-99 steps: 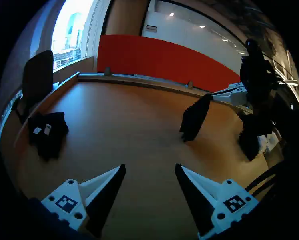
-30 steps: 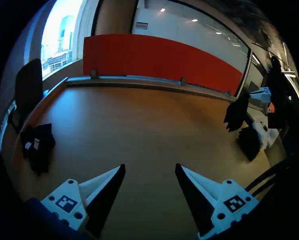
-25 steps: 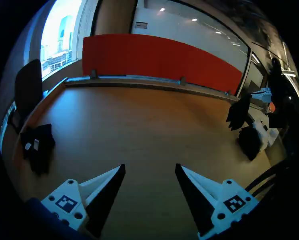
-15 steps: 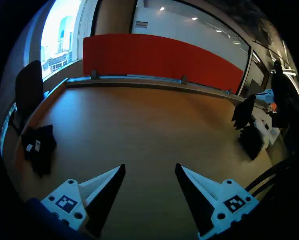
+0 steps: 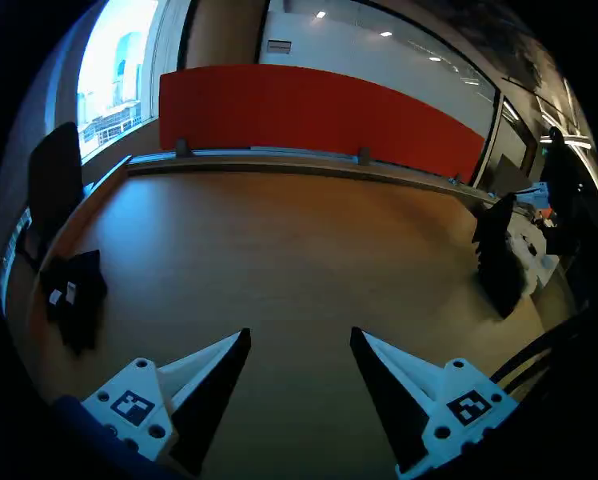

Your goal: Fold towel

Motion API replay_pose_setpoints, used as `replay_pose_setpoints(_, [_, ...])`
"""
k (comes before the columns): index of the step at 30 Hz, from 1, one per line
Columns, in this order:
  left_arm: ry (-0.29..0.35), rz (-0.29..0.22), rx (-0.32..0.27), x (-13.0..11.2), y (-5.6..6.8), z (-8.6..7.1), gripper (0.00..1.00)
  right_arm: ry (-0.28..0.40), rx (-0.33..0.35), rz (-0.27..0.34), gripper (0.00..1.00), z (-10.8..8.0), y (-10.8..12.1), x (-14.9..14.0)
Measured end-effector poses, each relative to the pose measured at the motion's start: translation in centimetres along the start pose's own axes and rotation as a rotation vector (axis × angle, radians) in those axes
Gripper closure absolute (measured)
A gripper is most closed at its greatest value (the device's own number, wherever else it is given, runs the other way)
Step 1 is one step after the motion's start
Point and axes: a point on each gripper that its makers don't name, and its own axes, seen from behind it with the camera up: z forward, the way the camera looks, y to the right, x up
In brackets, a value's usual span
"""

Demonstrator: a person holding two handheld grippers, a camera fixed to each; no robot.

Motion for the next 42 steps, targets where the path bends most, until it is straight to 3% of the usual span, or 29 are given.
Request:
replay_pose_setpoints(10, [0.001, 0.014, -0.008, 0.3, 0.8, 0.1, 0.07, -0.006, -0.009, 0.011, 0.94, -0.9, 0.3, -1.1])
replay_pose_setpoints(18, [-0.002, 0.025, -0.016, 0.1, 1.1, -0.1, 0.07, -0.022, -0.026, 0.026, 0.94, -2.7, 0.4, -3.4])
replay_pose_setpoints(33, [-0.011, 0.045, -0.031, -0.2, 1.7, -0.4, 0.07, -0.152, -0.102, 0.151, 0.94, -6.4, 2.1, -14.3])
replay_pose_setpoints(42, [-0.017, 0.054, -0.034, -0.5, 1.9, -0.5, 0.07, -0.203, -0.115, 0.196, 0.94, -6.8, 1.6, -18.1])
